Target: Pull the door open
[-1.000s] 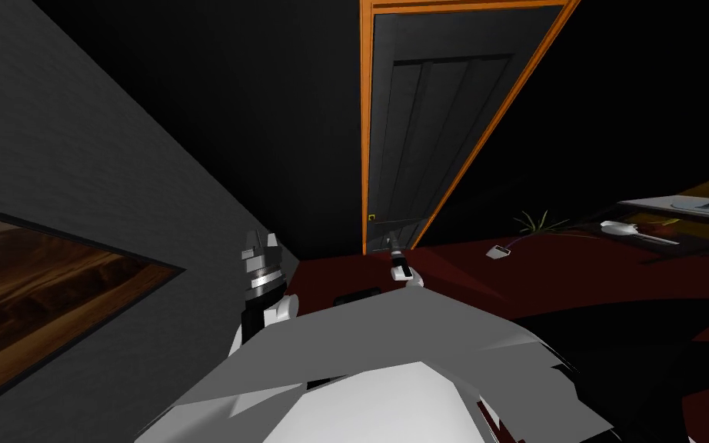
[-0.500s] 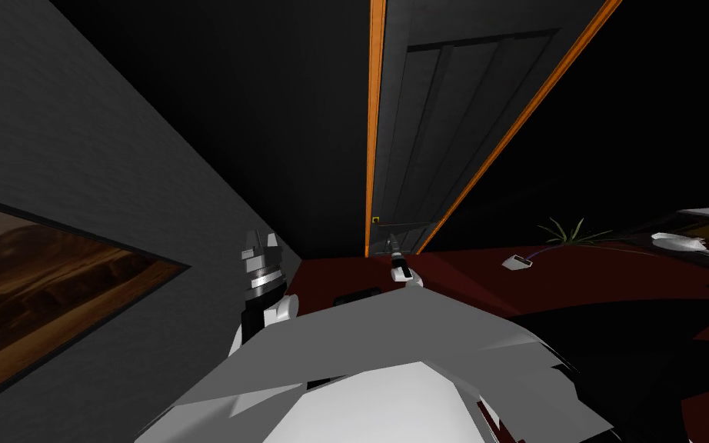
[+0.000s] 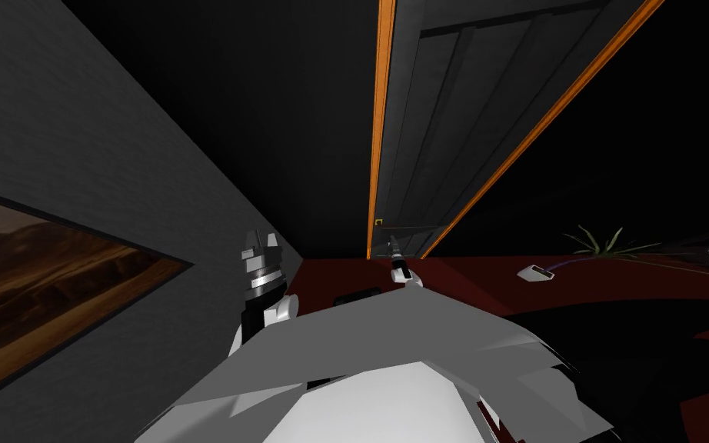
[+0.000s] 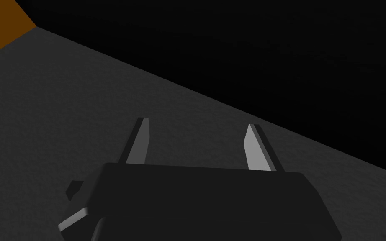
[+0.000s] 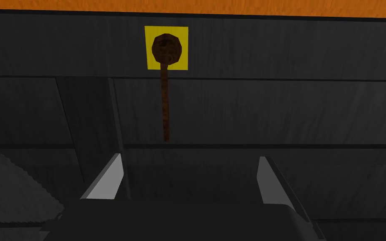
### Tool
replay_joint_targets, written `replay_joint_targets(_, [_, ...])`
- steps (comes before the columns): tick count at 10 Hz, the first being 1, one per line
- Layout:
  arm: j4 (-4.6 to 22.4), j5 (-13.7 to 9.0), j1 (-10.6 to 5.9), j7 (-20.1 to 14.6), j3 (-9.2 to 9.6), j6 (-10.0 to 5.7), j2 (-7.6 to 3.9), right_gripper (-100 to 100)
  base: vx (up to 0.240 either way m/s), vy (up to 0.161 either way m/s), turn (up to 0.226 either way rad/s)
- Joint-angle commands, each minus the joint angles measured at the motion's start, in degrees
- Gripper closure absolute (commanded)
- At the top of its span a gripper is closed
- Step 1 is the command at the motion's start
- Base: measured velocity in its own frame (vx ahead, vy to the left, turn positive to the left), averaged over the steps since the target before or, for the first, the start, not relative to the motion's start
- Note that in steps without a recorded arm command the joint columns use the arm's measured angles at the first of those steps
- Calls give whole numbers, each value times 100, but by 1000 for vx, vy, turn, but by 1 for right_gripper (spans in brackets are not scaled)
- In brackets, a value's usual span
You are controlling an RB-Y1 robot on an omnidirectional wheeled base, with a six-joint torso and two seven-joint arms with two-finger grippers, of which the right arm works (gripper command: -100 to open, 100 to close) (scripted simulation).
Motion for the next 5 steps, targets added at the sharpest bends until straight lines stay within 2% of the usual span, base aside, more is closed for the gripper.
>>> replay_joint_targets(1, [246, -27, -98, -18, -27, -66, -16, -100, 57, -38, 73])
replay_joint_targets(5, [768, -100, -278, -42, -99, -175, -25, -100, 75, -44, 112])
